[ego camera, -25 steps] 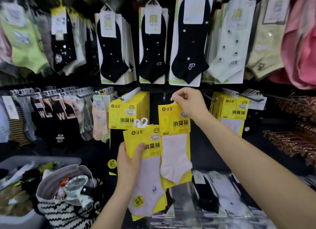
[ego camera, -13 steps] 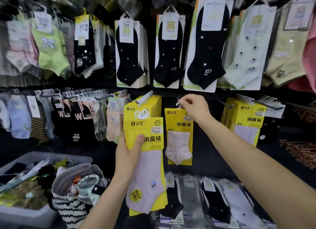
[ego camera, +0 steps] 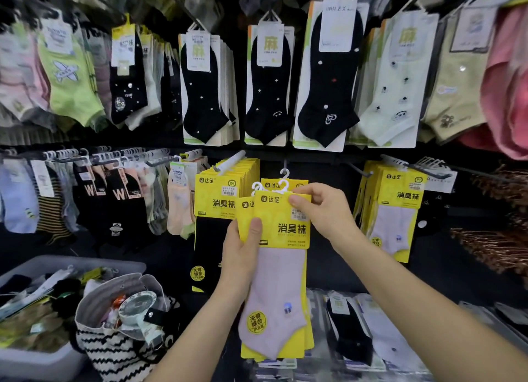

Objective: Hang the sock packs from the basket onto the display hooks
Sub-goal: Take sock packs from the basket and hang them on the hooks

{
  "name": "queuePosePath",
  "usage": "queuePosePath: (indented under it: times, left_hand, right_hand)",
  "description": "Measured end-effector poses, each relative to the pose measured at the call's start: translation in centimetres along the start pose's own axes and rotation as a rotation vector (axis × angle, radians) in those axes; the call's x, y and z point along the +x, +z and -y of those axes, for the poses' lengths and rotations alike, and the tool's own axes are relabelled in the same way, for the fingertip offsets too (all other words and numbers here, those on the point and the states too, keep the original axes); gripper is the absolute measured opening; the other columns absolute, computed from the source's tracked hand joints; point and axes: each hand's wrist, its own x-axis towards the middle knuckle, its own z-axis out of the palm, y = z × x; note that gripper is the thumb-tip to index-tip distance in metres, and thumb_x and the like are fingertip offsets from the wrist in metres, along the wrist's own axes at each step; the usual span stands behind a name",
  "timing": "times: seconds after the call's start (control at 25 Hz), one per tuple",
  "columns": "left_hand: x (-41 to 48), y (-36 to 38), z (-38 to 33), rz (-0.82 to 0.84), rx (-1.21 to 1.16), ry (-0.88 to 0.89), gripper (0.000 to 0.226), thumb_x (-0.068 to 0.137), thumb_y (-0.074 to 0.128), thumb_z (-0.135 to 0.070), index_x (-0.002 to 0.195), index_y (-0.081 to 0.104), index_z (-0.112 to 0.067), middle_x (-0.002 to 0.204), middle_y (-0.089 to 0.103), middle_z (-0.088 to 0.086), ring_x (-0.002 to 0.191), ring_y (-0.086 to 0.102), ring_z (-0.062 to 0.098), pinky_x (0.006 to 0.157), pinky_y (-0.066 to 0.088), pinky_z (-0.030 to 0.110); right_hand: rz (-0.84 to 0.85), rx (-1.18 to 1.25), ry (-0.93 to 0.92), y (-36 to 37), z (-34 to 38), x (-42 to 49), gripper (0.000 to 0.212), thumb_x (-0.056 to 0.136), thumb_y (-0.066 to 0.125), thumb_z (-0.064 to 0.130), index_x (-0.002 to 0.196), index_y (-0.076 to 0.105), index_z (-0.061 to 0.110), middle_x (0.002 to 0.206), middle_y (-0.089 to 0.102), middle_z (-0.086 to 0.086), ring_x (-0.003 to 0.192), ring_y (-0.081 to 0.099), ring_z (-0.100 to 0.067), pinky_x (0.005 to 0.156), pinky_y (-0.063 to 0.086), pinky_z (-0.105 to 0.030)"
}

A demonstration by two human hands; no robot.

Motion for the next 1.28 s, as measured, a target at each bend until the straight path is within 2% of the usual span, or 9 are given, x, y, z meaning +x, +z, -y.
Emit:
queuePosePath:
  times: [0.2,0.32,0.44,0.56,0.68,0.96,1.08,1.16,1.28]
  left_hand:
    - [0.5,-0.6,0.8,-0.056,0.067,0.004,0.023,0.094,0.04,-0.042,0.106,0.055,-0.028,0.101,0.063,-0.014,0.087,0.061,-0.007,0.066,0.046,0.007]
    - [1.2,-2.3,1.4,-0.156,0.107,0.01,0.022,0.096,0.041,-0.034,0.105,0.056,-0.02,0.097,0.065,-0.008,0.083,0.061,-0.001,0.064,0.047,0.011]
    - [1.4,-4.3,1.7,-0.198,0.141,0.032,0.02,0.096,0.041,-0.036,0.104,0.054,-0.023,0.096,0.065,-0.009,0.084,0.063,-0.001,0.062,0.048,0.01]
    - [1.3,-5.8,1.6,-0.22,0.18,0.072,0.014,0.095,0.041,-0.036,0.101,0.053,-0.035,0.094,0.065,-0.012,0.083,0.063,-0.007,0.062,0.046,0.006]
    - [1.1,-6.4,1.4,-0.219,0.181,0.087,0.013,0.093,0.041,-0.039,0.098,0.053,-0.04,0.095,0.066,-0.009,0.086,0.065,-0.001,0.065,0.048,0.012]
    - [0.9,-5.0,1.2,-0.151,0.15,0.115,0.021,0.086,0.042,-0.044,0.096,0.055,-0.032,0.091,0.068,-0.008,0.078,0.064,-0.006,0.063,0.048,0.008]
    - [1.1,-4.5,1.5,-0.154,0.145,0.088,0.018,0.093,0.042,-0.038,0.097,0.055,-0.027,0.09,0.067,-0.008,0.075,0.063,-0.008,0.063,0.048,0.008]
    - [1.3,-4.0,1.5,-0.154,0.155,0.084,0.022,0.093,0.042,-0.037,0.1,0.055,-0.02,0.09,0.066,-0.008,0.074,0.062,-0.009,0.063,0.047,0.008]
    - [1.5,-2.5,1.3,-0.116,0.158,0.101,0.026,0.093,0.043,-0.037,0.107,0.055,-0.019,0.096,0.065,-0.01,0.081,0.061,-0.009,0.065,0.046,0.006]
  right_hand:
    - [-0.034,-0.02,-0.003,-0.6,-0.7,0.3,0.02,0.086,0.065,0.015,0.079,0.064,0.034,0.088,0.07,0.004,0.083,0.068,-0.014,0.074,0.056,-0.028]
    - [-0.081,-0.034,0.015,-0.9,-0.9,1.7,0.02,0.087,0.063,0.015,0.079,0.063,0.034,0.09,0.07,0.0,0.087,0.067,-0.019,0.078,0.056,-0.035]
    - [-0.09,-0.075,0.036,-0.8,-1.0,3.4,0.02,0.087,0.063,0.016,0.077,0.063,0.034,0.088,0.069,0.001,0.087,0.066,-0.02,0.077,0.056,-0.037]
    - [-0.077,-0.124,0.025,-0.2,-1.2,4.7,0.018,0.087,0.063,0.018,0.077,0.063,0.033,0.085,0.067,0.006,0.085,0.065,-0.017,0.075,0.055,-0.034]
    - [-0.067,-0.187,0.016,0.8,-1.7,5.4,0.01,0.087,0.062,0.019,0.084,0.065,0.029,0.083,0.063,0.01,0.082,0.062,-0.013,0.068,0.051,-0.025]
    - [-0.081,-0.256,0.053,1.0,-2.8,5.9,0.009,0.088,0.061,0.024,0.096,0.066,0.024,0.091,0.061,0.006,0.077,0.056,-0.007,0.057,0.04,-0.017]
    - [-0.088,-0.359,0.015,0.5,-2.8,5.4,0.02,0.087,0.062,0.025,0.107,0.065,0.024,0.102,0.061,0.001,0.09,0.058,-0.014,0.069,0.048,-0.025]
    - [-0.173,-0.369,-0.05,0.5,-2.8,4.0,0.028,0.084,0.064,0.031,0.111,0.061,0.024,0.106,0.055,0.002,0.098,0.054,-0.014,0.079,0.048,-0.029]
    - [-0.1,-0.192,-0.036,1.9,-2.5,0.9,0.037,0.071,0.065,0.056,0.09,0.055,0.025,0.087,0.057,0.008,0.079,0.055,-0.01,0.068,0.047,-0.025]
